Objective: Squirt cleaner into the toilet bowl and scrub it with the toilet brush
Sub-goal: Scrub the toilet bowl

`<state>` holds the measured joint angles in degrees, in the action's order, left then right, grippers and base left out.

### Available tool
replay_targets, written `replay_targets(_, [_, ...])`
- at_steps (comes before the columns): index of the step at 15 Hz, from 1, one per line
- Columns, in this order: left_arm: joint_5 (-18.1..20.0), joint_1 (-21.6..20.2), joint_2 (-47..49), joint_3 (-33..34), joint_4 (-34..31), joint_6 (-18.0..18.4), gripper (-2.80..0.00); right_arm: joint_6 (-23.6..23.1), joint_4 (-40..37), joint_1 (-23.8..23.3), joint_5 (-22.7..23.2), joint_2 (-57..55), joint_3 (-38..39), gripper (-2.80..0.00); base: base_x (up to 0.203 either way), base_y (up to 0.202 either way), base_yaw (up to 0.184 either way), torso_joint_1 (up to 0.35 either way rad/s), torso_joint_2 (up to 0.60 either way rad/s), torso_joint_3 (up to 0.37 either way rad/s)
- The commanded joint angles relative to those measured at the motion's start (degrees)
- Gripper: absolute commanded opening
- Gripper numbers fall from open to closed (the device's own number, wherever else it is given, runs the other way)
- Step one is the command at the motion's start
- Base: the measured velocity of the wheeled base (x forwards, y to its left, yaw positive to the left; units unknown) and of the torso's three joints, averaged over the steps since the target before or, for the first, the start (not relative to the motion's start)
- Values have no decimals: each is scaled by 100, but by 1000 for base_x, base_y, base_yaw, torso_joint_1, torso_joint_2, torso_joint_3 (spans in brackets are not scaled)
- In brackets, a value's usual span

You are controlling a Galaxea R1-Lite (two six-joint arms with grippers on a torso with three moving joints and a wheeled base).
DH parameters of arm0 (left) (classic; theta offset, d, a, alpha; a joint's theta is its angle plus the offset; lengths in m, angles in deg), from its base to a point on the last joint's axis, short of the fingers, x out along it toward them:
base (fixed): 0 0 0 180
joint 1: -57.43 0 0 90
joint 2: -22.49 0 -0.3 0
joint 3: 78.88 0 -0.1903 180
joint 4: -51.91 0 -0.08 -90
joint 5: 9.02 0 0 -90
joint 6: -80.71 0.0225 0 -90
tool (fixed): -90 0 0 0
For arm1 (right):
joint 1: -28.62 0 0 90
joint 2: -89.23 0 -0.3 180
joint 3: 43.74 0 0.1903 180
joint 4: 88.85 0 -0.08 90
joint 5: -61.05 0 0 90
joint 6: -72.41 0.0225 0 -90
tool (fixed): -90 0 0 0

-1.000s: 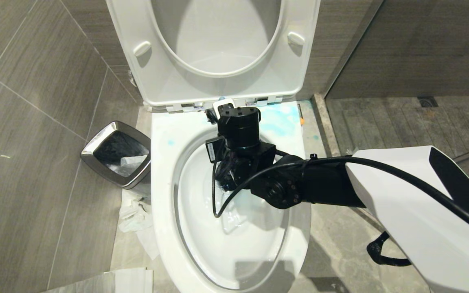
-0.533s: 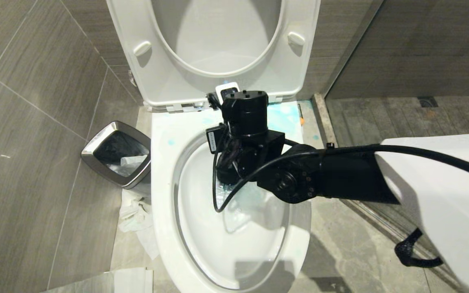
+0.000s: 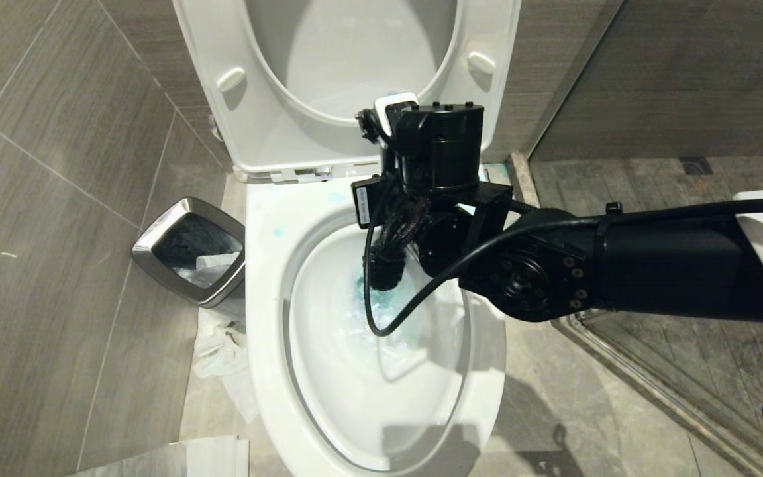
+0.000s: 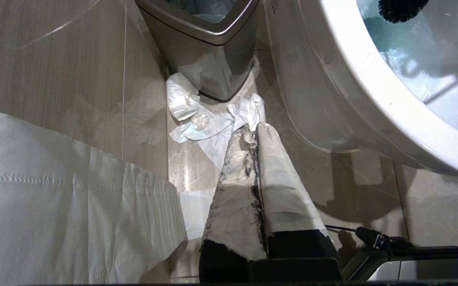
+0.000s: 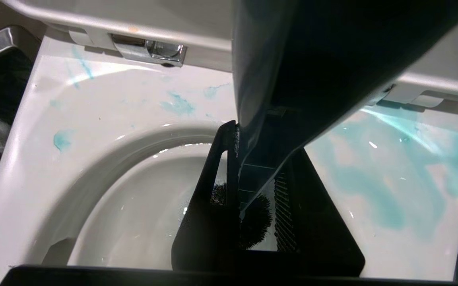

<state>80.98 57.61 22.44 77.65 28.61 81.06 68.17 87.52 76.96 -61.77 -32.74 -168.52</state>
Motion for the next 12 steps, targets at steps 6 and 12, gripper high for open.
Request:
replay_targets(6, [8, -1, 5, 1, 1, -9, -280, -228, -5, 371, -9, -651, -1174, -280, 0, 0, 0, 0, 0, 0])
replay_targets(12, [0, -1, 5, 1, 1, -9, -280, -248, -14, 1083, -88, -694, -938, -280, 0, 0, 0, 0, 0, 0])
